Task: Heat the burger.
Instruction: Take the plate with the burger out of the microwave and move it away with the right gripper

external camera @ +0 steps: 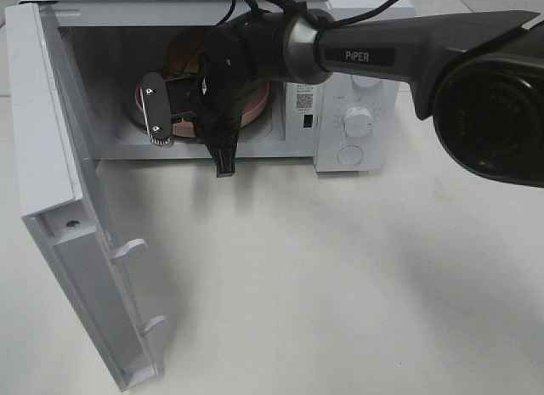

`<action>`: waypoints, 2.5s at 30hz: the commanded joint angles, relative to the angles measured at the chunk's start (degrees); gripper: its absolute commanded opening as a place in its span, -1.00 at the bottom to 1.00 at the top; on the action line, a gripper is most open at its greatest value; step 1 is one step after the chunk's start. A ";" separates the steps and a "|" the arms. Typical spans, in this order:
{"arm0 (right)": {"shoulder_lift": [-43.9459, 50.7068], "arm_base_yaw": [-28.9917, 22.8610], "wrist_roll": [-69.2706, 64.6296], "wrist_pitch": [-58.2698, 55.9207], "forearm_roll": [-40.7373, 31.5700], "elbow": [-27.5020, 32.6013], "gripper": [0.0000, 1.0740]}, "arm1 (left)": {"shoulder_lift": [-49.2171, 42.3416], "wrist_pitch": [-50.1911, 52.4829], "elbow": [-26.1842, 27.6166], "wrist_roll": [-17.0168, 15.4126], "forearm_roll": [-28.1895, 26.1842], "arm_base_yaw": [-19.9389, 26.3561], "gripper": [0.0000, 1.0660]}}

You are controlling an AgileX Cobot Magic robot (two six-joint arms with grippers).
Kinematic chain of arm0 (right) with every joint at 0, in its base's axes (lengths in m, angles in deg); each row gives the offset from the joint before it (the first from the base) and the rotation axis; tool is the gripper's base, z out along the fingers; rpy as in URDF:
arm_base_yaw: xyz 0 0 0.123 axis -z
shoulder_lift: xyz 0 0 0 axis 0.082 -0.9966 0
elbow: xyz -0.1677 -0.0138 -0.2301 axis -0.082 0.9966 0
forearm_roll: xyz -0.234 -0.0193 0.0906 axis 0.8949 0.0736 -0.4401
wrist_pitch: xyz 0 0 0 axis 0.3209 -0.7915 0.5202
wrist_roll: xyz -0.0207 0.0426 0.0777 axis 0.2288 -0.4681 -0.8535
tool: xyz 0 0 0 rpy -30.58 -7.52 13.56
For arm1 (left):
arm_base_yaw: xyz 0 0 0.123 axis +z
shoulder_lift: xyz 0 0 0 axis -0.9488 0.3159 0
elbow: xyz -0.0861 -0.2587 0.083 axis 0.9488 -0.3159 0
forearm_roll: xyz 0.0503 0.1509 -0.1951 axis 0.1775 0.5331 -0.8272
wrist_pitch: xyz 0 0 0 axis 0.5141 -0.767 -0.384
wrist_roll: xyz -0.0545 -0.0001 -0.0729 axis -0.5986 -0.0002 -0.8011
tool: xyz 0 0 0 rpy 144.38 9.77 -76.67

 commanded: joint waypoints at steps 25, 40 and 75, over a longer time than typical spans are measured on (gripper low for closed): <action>14.61 -1.20 5.56 17.48 0.86 24.35 -1.00 | -0.92 0.40 -0.11 -0.11 -0.11 0.11 0.88; 24.98 -1.20 5.50 27.96 1.83 42.23 -1.00 | -0.92 0.40 -0.11 -0.11 -0.11 0.11 0.88; 60.96 -1.20 5.50 35.12 4.41 82.79 -1.00 | -0.92 0.40 -0.11 -0.11 -0.11 0.11 0.88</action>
